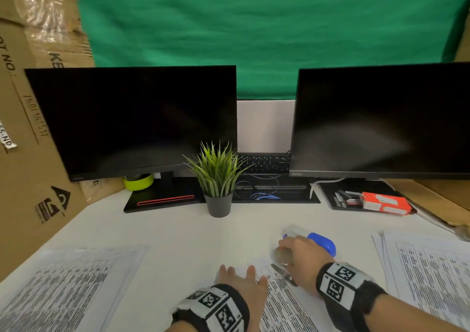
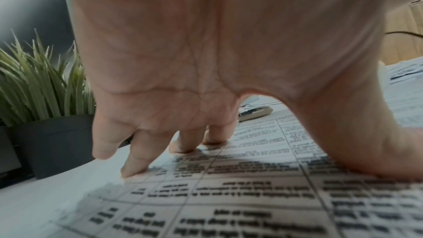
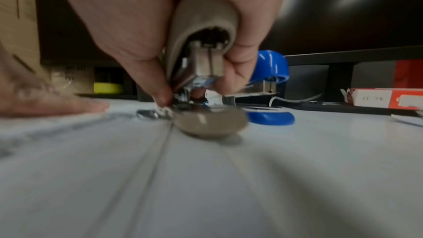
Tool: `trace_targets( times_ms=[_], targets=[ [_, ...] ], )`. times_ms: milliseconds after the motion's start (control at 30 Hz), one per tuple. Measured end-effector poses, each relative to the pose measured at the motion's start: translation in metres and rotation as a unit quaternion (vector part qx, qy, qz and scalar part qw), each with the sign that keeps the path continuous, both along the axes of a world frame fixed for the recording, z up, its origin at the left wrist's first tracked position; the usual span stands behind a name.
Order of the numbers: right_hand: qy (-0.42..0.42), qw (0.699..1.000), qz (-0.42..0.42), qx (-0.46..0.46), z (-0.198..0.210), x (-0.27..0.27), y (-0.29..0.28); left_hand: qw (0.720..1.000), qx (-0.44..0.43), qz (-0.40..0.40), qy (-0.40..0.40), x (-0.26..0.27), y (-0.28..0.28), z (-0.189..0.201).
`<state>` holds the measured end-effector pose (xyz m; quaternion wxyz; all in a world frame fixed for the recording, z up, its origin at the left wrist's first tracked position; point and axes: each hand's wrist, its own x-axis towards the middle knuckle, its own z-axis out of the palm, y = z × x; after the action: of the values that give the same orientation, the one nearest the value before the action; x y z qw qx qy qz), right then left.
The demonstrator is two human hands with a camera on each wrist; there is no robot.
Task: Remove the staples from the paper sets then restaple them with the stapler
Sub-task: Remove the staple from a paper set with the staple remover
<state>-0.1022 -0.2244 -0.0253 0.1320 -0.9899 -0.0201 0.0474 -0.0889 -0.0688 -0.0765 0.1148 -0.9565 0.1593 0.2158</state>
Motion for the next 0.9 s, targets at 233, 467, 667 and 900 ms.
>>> trace_targets(
  times_ms=[233,467,667,900],
  targets=[
    [0.011,0.999,-0.009,0.048,0.003,0.016,0.000,0.996,0.010,-0.085,0.009,-0.010,0.005,0.018],
    [-0.003,0.986,-0.121,0.112,0.002,0.046,0.009,0.997,0.024,-0.077,0.005,-0.013,0.005,0.020],
    [0.013,0.977,-0.181,0.115,0.011,0.029,-0.039,0.995,0.021,-0.087,0.042,-0.019,0.009,0.034],
    [0.012,0.988,-0.112,0.107,0.021,-0.003,-0.050,0.998,-0.026,-0.027,0.049,-0.013,0.007,0.028]
  ],
)
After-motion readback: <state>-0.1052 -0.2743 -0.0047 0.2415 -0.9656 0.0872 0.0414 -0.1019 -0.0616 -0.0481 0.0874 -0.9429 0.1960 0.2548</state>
